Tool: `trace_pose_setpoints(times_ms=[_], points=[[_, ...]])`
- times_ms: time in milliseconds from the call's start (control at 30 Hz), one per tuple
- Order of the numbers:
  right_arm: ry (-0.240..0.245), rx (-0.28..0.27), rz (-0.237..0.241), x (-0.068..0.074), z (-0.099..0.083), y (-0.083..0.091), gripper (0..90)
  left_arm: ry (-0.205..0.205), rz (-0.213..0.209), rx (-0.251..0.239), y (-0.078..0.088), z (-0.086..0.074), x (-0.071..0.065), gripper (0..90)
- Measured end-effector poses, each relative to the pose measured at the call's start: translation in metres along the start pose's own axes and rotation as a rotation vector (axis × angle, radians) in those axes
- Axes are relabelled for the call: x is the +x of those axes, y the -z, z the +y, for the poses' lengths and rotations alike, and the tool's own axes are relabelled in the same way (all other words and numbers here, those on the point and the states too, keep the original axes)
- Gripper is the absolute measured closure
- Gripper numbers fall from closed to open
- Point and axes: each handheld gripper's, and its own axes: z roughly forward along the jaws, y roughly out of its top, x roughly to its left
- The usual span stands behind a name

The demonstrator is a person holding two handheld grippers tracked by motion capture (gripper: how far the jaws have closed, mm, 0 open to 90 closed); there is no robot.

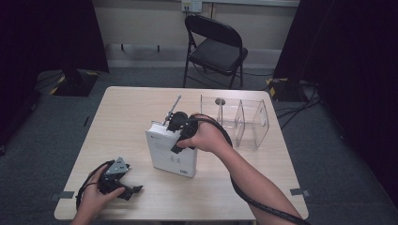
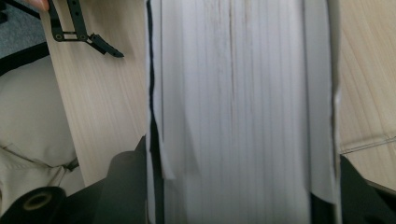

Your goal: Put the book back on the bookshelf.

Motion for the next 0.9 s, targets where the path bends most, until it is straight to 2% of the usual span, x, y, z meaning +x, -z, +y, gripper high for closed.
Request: trace_pose_setpoints(times_ms=[133,167,267,433,700,900], points=[[-0.009,0.01,0.014,0.0,0.001,-0.001,46.1,-0.004,0.002,0.001,0.0,0.0,0.0,0.0],[-0.015,0.039,0.025,0.001,0.002,-0.007,42.9,-0.001,0.001,0.0,0.0,0.0,0.0,0.0],[-0.004,0.048,0.022,0.001,0.004,-0.007,45.4,-0.002,0.0,-0.001,0.0,0.0,0.0,0.0],[-0.013,0.062,-0.026,0.006,0.006,-0.004,50.9,-0.007,-0.002,0.003,0.0,0.001,0.001,0.0],[-0.041,0.066,-0.019,0.003,0.001,0.002,51.9,-0.009,-0.006,0.004,0.0,0.001,0.001,0.0],[-0.066,0.076,-0.024,-0.002,-0.011,0.011,52.2,-0.009,-0.007,0.004,0.0,0.001,0.001,0.0]])
